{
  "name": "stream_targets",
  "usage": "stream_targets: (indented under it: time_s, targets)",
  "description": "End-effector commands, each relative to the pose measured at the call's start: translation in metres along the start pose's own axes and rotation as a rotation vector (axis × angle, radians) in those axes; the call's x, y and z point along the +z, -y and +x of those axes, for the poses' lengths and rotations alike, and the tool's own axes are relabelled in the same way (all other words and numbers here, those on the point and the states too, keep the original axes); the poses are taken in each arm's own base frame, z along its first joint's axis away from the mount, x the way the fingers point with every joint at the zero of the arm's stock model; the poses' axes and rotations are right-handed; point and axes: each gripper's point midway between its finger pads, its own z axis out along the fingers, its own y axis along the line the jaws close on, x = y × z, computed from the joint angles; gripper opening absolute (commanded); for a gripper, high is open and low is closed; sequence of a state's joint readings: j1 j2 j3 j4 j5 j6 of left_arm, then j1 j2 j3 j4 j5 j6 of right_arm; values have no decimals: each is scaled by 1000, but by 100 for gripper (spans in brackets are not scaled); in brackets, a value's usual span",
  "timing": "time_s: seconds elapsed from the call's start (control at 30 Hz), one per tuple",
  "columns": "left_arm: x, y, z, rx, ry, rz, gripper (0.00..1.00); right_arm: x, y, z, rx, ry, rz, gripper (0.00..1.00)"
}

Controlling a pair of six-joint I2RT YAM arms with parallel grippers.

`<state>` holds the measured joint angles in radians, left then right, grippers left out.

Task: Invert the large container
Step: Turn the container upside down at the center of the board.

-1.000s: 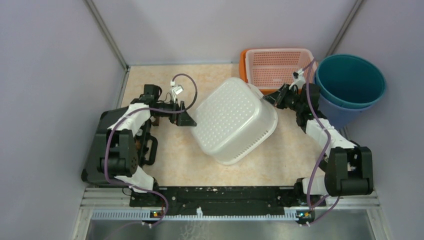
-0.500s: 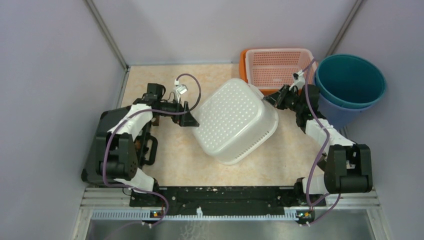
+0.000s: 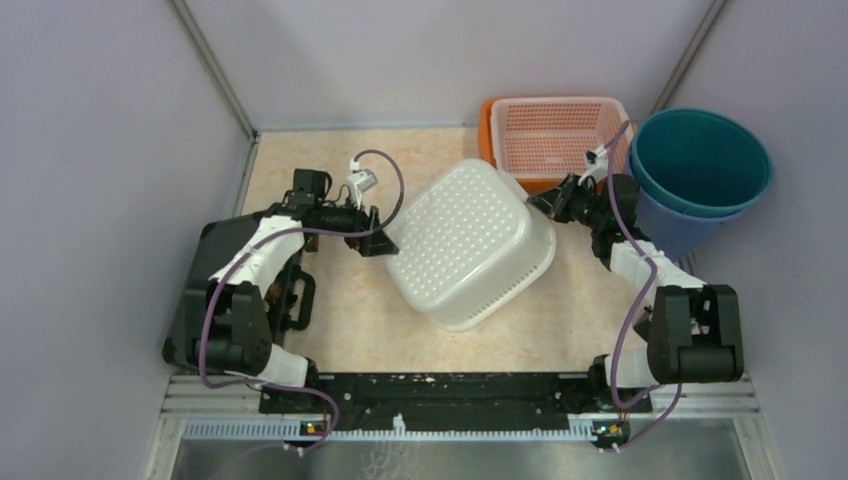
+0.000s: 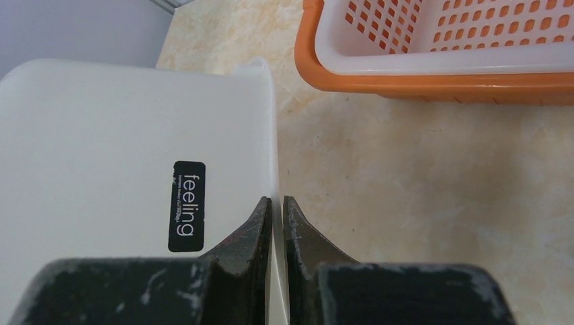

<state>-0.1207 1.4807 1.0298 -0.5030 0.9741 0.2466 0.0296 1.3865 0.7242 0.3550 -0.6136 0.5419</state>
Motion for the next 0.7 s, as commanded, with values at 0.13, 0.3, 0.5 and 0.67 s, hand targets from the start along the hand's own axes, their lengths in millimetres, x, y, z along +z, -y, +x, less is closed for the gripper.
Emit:
stream_targets:
  time_s: [0.13,0.3,0.5,0.67]
  targets:
    - [10,-12,12,202,-39,-112,88,1,-22,35,32,-116,-159,3]
    - [12,-12,13,236,-41,-131,88,3,-20,41,49,-132,-170,4]
    - [12,-15,11,247,-41,-153,89,3,-17,48,72,-137,-170,5]
    - [12,-17,6,231,-28,-167,89,2,-12,57,102,-140,-157,2]
